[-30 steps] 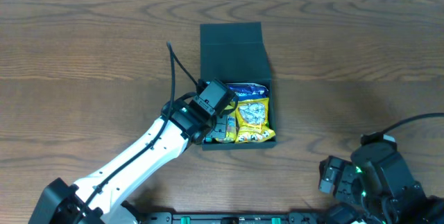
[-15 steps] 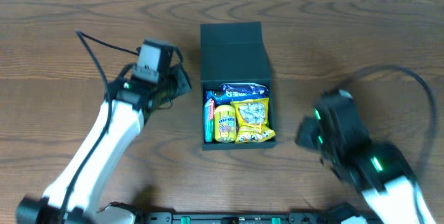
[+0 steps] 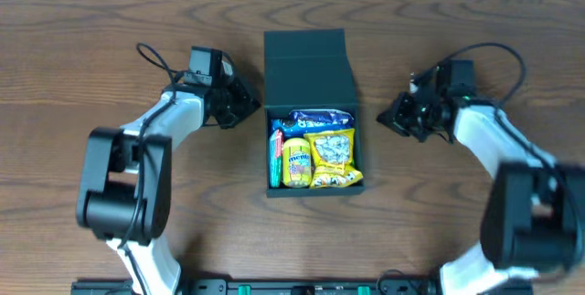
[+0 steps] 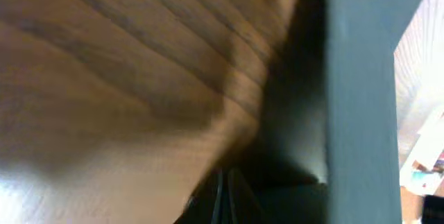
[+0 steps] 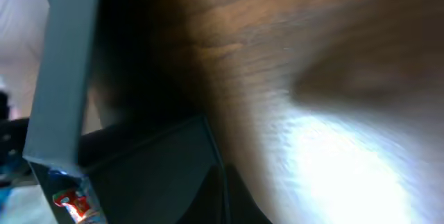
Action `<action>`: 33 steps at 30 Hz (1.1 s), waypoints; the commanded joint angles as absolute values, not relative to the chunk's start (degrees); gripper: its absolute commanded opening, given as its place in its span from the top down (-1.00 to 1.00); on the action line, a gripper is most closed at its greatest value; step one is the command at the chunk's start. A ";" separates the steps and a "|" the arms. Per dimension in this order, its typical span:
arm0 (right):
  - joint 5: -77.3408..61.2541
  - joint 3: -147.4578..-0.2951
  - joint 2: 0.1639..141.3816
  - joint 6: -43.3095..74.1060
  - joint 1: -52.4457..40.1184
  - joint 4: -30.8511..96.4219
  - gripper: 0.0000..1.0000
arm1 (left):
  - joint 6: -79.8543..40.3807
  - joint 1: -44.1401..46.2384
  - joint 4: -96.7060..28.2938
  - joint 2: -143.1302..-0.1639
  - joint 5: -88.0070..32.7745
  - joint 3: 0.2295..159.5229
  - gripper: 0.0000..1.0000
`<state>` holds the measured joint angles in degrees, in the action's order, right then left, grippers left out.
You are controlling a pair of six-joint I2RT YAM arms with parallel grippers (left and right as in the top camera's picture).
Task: Pack container
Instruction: 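Raise both grippers to the box lid edges on either side, then swing the lid down over the box with both grippers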
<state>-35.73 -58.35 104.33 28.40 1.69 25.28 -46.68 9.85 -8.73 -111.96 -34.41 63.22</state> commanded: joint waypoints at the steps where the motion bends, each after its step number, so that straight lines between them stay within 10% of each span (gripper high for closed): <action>1: -44.47 -62.81 109.01 27.59 1.41 24.51 0.97 | -51.05 9.72 -6.17 -115.35 -39.70 65.41 0.88; 33: -62.78 -71.59 107.44 15.29 -1.52 20.62 0.97 | -34.85 8.58 -10.83 -110.19 -51.16 76.42 0.88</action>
<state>-55.68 -70.35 113.16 18.52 -0.58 20.56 -39.90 7.92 -10.50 -115.46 -47.86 74.67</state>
